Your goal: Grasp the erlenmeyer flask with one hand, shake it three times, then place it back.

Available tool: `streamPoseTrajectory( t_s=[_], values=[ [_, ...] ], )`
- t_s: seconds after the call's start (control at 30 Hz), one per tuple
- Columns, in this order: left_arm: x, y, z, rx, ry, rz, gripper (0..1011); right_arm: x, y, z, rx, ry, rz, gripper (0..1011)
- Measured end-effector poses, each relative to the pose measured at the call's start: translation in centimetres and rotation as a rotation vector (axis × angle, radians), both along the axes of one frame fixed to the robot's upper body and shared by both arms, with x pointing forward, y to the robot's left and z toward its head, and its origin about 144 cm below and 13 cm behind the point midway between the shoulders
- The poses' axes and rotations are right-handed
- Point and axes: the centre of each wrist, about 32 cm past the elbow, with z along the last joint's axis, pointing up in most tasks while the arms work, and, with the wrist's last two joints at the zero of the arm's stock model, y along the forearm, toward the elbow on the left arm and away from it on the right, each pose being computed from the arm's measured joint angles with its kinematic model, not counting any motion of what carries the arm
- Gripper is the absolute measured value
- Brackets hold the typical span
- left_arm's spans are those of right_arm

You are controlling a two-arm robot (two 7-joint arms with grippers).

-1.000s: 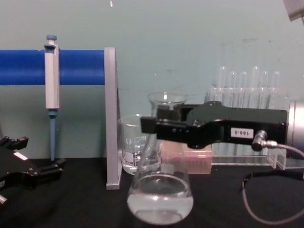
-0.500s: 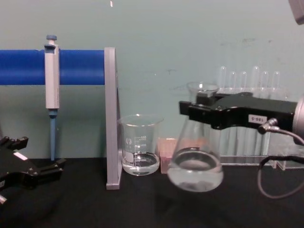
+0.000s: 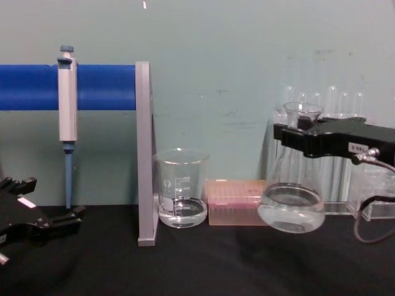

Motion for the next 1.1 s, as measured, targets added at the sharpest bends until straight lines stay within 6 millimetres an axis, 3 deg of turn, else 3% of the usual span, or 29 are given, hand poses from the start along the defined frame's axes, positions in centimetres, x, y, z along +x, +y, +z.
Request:
streamPoseTrajectory(
  t_s=[0.5, 1.1],
  values=[
    [0.00, 0.00, 0.00, 0.000, 0.000, 0.000, 1001, -0.08, 0.01, -0.02, 0.014, 0.013, -0.061, 450],
    [0.00, 0.00, 0.00, 0.000, 0.000, 0.000, 1001, -0.64, 0.20, 0.61, 0.022, 0.013, 0.142, 451]
  ],
)
